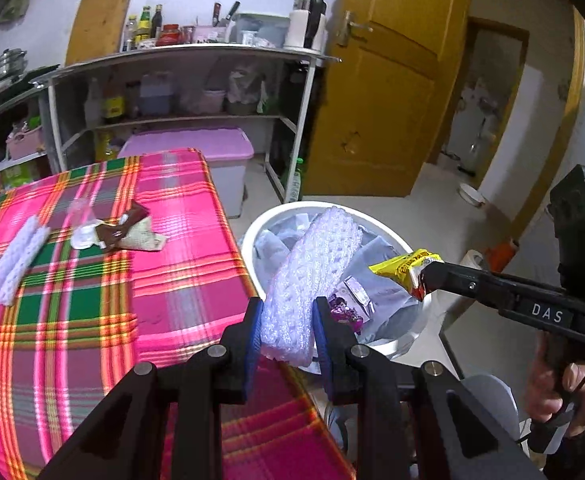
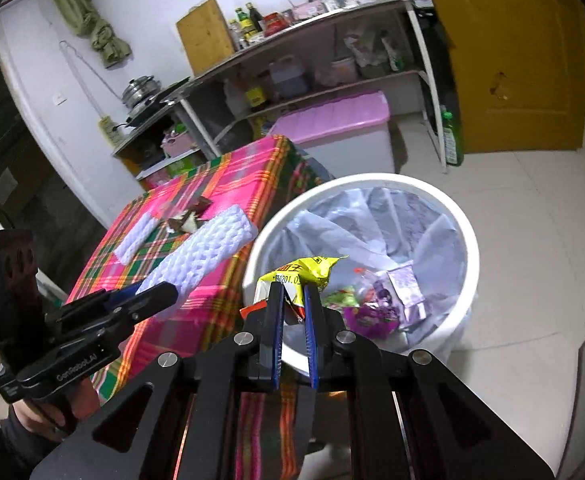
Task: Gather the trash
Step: 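Carry the foam net and yellow packet over the white bin, then open the left gripper to drop the foam net while the right releases the yellow packet, then move both grippers back over the remaining trash on the table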
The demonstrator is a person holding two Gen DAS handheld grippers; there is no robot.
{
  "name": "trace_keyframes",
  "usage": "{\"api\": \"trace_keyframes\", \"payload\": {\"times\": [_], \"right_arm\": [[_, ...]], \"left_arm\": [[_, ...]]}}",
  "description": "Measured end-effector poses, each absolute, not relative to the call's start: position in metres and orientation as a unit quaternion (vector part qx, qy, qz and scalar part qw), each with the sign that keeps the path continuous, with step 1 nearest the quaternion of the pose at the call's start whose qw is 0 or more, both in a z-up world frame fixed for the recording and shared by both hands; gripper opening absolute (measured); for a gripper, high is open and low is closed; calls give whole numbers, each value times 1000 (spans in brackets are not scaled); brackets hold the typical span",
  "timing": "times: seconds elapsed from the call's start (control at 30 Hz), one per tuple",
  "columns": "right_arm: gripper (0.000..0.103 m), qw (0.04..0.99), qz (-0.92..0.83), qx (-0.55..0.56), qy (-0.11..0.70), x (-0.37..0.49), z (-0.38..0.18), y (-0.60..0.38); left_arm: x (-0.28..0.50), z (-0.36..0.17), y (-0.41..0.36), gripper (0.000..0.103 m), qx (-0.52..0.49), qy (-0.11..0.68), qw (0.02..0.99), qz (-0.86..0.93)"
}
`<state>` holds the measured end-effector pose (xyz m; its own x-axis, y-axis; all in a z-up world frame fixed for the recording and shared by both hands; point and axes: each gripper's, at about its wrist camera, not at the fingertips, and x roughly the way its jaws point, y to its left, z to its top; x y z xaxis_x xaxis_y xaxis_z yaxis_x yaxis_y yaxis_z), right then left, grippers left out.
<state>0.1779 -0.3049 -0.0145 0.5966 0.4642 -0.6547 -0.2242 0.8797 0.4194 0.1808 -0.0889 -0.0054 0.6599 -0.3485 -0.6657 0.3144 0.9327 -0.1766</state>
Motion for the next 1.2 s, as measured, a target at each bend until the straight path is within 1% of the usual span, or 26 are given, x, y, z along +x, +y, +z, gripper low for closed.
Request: {"api": "trace_keyframes", "payload": {"times": [0.4, 0.57, 0.6, 0.67, 0.7, 0.73, 0.8, 1.2], "right_arm": [[10, 872, 173, 162, 429, 195, -36, -323], [13, 867, 165, 167, 438, 203, -46, -329], [15, 866, 165, 169, 440, 205, -47, -330], [26, 865, 162, 169, 444, 206, -51, -332], [37, 865, 160, 169, 445, 206, -52, -332], [40, 865, 159, 169, 445, 206, -52, -332], [40, 864, 160, 172, 445, 205, -52, -333], [40, 876, 173, 160, 420, 188, -27, -325]], "left_arm": [[217, -28, -124, 26, -8, 402, 893, -202], [232, -38, -134, 27, -4, 415, 886, -207], [235, -41, -136, 28, -3, 419, 884, -207], [237, -44, -138, 31, 0, 424, 882, -205], [238, -46, -138, 33, -1, 427, 881, -206], [239, -47, -139, 35, -2, 428, 880, -206], [239, -48, -139, 37, -4, 428, 880, -207], [220, -28, -122, 38, -28, 402, 892, -206]]}}
